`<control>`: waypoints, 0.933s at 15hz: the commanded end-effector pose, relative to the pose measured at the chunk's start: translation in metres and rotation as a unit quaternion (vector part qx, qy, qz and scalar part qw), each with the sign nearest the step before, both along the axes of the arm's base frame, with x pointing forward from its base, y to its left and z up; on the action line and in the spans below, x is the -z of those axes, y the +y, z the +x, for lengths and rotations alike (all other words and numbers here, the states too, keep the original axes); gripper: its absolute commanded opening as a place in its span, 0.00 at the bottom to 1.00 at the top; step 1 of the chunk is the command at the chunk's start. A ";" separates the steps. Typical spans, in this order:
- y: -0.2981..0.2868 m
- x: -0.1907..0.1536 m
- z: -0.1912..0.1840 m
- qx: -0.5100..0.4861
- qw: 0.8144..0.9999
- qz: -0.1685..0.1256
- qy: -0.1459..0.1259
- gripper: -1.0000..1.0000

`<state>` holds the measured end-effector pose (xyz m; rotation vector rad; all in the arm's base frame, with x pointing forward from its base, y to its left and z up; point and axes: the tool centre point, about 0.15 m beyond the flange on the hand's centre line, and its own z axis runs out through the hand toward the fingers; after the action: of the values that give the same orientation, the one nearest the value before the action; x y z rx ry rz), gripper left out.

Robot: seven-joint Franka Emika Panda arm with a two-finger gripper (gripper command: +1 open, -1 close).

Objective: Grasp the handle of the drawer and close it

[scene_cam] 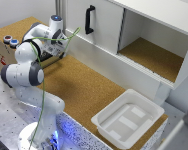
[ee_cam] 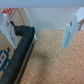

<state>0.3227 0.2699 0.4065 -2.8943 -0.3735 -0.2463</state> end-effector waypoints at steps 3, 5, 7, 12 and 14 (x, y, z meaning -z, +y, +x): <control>0.001 -0.007 -0.001 -0.010 1.000 0.005 0.001 1.00; 0.005 -0.040 0.012 -0.015 1.000 -0.008 -0.011 1.00; -0.002 -0.076 0.025 -0.007 0.999 -0.025 -0.021 1.00; -0.005 -0.136 0.047 -0.048 0.996 -0.063 -0.031 1.00; 0.013 -0.151 0.045 -0.086 0.993 -0.071 -0.029 1.00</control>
<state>0.3476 0.2630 0.5041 -2.8956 -0.4828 -0.4643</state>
